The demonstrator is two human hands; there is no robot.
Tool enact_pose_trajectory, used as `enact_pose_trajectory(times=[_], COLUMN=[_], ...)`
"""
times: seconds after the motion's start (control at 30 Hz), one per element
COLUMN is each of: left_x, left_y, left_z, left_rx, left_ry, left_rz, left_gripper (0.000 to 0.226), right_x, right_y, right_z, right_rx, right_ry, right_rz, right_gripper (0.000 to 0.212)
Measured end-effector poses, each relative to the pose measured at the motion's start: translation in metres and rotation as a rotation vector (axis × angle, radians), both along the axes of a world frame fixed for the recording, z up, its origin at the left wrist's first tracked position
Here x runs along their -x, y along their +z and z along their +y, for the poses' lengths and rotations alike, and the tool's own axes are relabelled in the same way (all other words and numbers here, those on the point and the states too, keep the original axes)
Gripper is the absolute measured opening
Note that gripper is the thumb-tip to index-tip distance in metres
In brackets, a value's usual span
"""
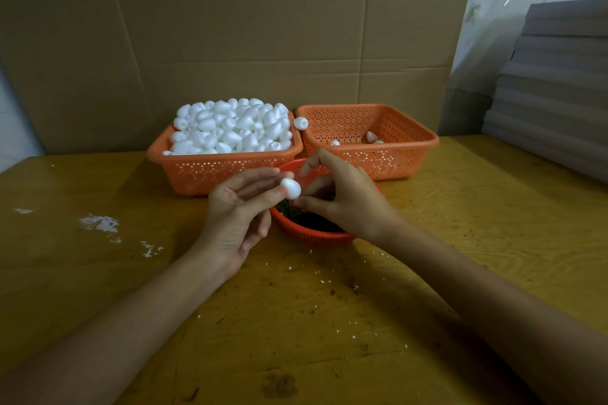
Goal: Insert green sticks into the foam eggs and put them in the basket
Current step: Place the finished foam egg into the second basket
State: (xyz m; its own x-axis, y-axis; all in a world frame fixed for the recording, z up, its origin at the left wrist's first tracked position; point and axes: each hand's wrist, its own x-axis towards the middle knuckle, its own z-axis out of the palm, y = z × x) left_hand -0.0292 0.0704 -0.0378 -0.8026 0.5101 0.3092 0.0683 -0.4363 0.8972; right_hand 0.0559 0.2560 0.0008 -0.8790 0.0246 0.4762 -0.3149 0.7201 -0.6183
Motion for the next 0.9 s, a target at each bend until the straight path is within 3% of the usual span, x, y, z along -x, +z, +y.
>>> enact_pose_trajectory(times=[0.27, 0.57, 0.9], left_x=[-0.0059, -0.0062, -0.0047], left_y=[0.0006, -0.0002, -0.0021], left_z=[0.0005, 0.0029, 0.0058], left_rx=[0.077, 0.095, 0.090], left_ry=[-0.076, -0.020, 0.028], left_rz=[0.107, 0.122, 0.111], left_gripper=[0.030, 0.029, 0.011], right_x=[0.0004, 0.0032, 0.0038], right_y=[-0.0021, -0.0030, -0.0017], right_z=[-0.0001, 0.0028, 0.0036], right_rx=[-0.040, -0.082, -0.044], right_ry=[-0.006, 0.068, 0.091], right_rz=[0.014, 0.041, -0.033], right_gripper=[0.037, 0.026, 0.044])
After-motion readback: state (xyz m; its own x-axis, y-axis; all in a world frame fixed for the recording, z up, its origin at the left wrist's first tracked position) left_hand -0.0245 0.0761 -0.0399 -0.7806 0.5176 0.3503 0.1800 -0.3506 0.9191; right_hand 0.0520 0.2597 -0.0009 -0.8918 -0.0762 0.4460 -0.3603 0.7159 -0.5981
